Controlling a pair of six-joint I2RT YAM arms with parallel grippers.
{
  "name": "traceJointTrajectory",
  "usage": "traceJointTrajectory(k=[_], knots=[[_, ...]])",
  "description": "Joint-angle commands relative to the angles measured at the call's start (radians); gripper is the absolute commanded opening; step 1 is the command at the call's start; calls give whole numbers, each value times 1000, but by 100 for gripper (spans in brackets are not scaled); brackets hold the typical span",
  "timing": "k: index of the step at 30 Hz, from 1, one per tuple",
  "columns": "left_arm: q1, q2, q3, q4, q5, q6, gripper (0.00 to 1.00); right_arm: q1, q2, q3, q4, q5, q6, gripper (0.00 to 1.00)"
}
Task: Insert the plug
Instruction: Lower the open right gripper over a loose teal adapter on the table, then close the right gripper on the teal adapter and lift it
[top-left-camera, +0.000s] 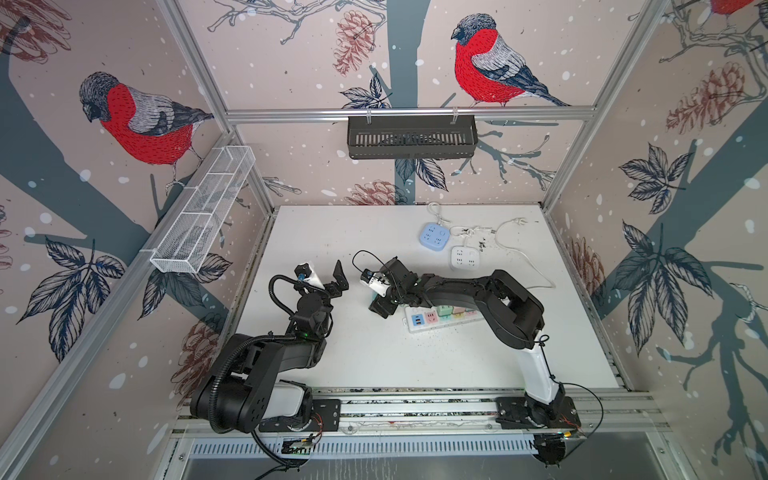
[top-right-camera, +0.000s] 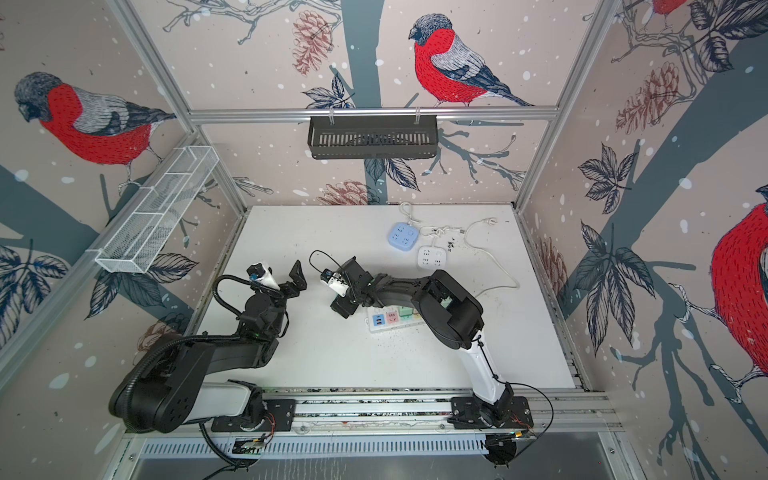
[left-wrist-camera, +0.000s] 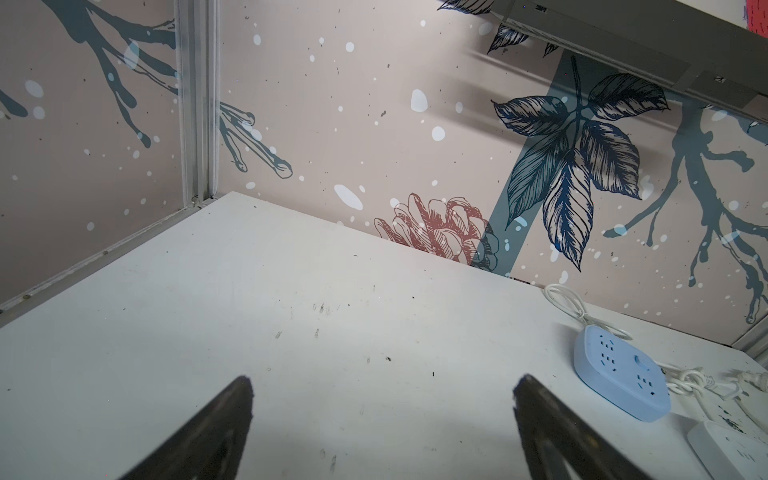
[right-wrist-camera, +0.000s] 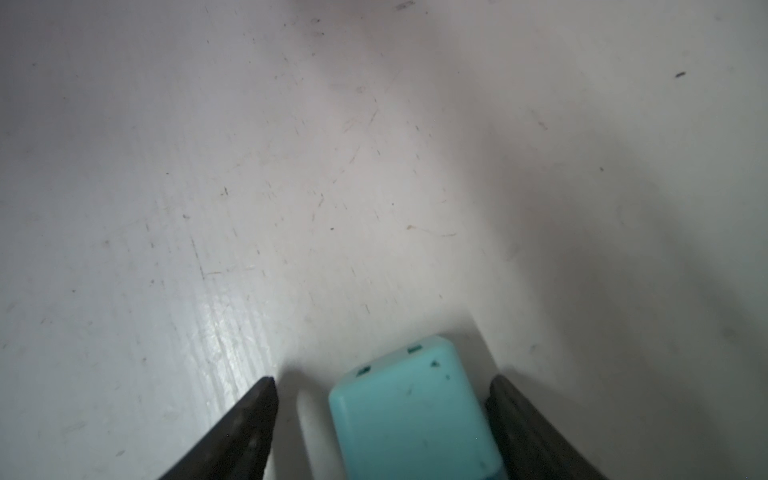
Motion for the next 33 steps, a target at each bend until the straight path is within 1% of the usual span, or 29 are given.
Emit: traceJointTrajectory(k=[1,7,10,14,20,25,30,33], knots=[[3,2,7,24,6,-13,97,6,12,13,-45,-3,-21,74],[3,7,20,7,15,-10,97,15,11,13,-54,1,-27,61],[3,8,19,8,14,-10,97,19,11,12,-57,10,-30,60],[3,8,20,7,14,-10,97,20,11,6,-59,19,-31,55],[3,9,21,5,15,-11,97,20,-3,-14,-51,22,-34,53],[3,11,24,5,17,-10,97,21,-18,-35,-29,20,-35,46],[3,10,22,5,19,-11,97,20,-14,-35,-21,29,-30,35],[3,12,23,5,25,-9,97,17,-48,-68,18,37,-23,31]])
